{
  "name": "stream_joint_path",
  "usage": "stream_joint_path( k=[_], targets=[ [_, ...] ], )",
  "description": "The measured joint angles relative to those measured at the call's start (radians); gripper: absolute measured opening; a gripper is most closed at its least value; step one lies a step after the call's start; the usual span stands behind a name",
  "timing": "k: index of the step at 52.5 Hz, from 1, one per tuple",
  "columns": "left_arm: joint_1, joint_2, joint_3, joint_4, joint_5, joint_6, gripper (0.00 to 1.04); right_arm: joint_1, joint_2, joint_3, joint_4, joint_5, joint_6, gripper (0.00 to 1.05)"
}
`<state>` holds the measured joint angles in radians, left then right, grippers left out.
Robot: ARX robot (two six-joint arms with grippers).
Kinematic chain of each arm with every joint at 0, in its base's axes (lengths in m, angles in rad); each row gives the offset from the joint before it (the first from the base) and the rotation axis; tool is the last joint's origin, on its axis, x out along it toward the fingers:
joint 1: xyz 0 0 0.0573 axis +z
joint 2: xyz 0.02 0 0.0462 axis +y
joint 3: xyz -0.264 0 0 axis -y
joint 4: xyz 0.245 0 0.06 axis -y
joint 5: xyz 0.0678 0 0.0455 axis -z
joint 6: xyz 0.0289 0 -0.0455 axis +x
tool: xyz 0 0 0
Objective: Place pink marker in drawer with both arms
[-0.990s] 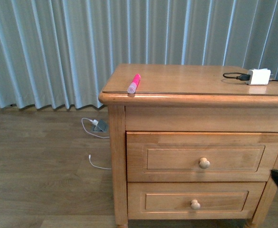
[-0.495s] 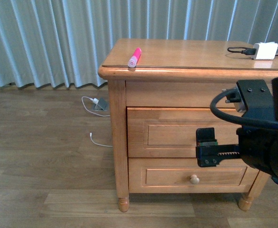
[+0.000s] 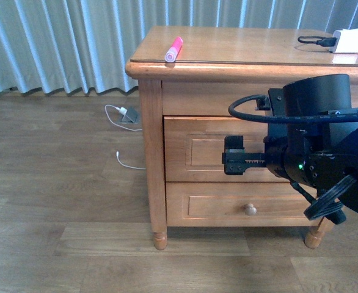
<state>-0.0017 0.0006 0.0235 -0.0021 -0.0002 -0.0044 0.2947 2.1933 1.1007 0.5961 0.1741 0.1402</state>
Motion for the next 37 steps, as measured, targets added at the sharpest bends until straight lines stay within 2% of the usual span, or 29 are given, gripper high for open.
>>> stream_joint_path(
  k=[37],
  targets=[
    [0.000,0.000,0.000,0.000,0.000,0.000,0.99,-0.027,0.089,0.089,-0.027,0.002,-0.020,0.96]
  ],
)
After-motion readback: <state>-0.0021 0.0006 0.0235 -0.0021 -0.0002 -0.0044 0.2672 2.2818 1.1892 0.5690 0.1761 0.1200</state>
